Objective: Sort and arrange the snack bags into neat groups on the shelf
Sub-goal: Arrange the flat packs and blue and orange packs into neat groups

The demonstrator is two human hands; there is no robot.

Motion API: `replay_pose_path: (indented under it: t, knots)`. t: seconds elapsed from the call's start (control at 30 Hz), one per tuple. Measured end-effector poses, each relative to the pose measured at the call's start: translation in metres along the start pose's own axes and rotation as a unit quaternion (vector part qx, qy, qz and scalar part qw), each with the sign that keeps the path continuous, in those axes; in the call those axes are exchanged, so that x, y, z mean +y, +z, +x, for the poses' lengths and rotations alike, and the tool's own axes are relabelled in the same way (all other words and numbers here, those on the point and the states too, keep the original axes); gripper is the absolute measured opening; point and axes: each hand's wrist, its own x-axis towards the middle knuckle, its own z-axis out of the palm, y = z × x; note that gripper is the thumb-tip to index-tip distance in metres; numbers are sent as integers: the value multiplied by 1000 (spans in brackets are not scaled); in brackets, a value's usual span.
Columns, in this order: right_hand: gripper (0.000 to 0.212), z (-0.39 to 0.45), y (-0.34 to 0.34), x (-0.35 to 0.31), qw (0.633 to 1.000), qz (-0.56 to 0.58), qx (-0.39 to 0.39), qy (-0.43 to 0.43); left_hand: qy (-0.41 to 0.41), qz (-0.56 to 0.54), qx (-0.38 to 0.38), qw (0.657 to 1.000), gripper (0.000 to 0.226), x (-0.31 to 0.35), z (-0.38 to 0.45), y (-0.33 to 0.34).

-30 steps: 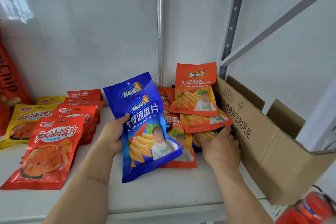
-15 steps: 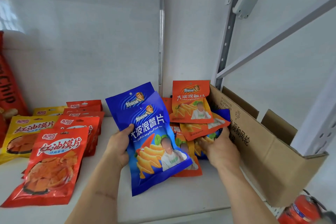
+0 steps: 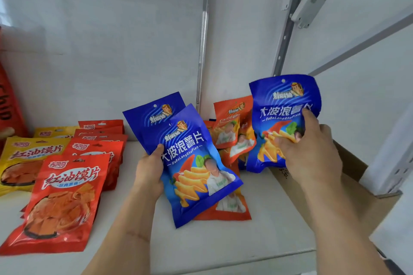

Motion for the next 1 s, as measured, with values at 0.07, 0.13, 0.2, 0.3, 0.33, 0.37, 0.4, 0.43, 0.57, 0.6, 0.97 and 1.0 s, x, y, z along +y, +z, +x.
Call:
replay_pose_path:
  t: [0.07, 0.13, 0.2, 0.3, 0.33, 0.37, 0.4, 0.43, 0.57, 0.6, 0.97, 1.0]
  knots:
    - [78, -1, -5, -3, 999, 32, 30, -7, 8, -1, -2, 1000, 12, 0, -1, 2]
    - [78, -4, -7, -6, 995, 68, 66, -20, 13, -4, -2, 1000, 12, 0, -3, 2]
    - [78, -6, -9, -9, 987, 109, 110, -43, 16, 0, -3, 1000, 12, 0, -3, 2]
    - [79, -4, -7, -14, 968, 218, 106, -60, 18, 6, -3, 1000, 13, 1, -2, 1]
    - [79, -3, -4, -19, 959, 273, 54, -53, 19, 4, -4, 1000, 13, 2, -3, 1]
    - [80, -2, 1, -21, 950, 309, -17, -47, 19, -1, -5, 1000, 13, 2, -3, 1]
    - [82, -2, 8, -22, 945, 310, -91, -52, 17, -6, -5, 1000, 14, 3, -3, 1]
    - [84, -2, 18, -21, 945, 281, -158, -60, 12, -14, -7, 1000, 17, 4, -4, 1]
    - [84, -16, 55, -17, 911, 250, -324, -57, -22, -56, -26, 998, 21, 6, -9, 4]
    - [83, -18, 60, -18, 907, 247, -336, -65, -29, -63, -30, 997, 21, 7, -11, 4]
    - [87, -29, 67, -38, 889, 82, -438, -110, -28, -41, -26, 998, 46, 10, -13, 4]
    - [88, -29, 65, -40, 888, 56, -441, -119, -21, -40, -25, 999, 46, 10, -14, 5]
